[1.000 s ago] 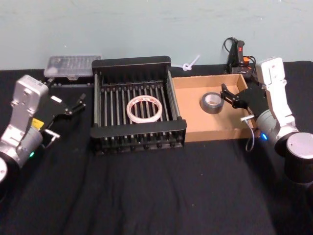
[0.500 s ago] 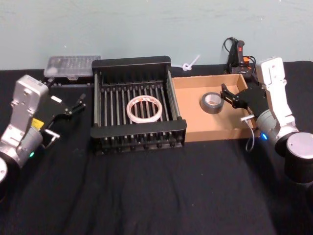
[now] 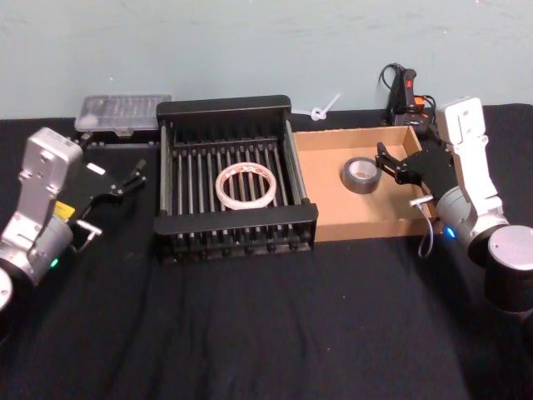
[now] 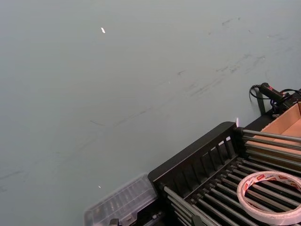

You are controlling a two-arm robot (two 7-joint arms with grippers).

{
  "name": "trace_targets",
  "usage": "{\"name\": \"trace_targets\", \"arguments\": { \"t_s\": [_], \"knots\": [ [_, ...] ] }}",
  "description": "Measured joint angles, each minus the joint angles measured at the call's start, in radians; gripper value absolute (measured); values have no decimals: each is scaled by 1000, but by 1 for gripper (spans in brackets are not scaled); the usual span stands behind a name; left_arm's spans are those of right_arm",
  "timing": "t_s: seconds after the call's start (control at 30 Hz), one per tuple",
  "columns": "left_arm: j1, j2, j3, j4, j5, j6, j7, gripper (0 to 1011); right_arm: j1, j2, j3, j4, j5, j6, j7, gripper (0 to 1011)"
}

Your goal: Pick up the white tape and place it into the black box , Pick up the silver tape and place it into the brown box.

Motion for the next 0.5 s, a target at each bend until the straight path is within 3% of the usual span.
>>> {"name": "trace_targets", "arguments": {
  "t_s": [0.5],
  "knots": [
    [0, 0, 0, 0, 0, 0, 0, 1001, 0, 0, 0, 0, 0, 0, 0, 1002]
  ]
}}
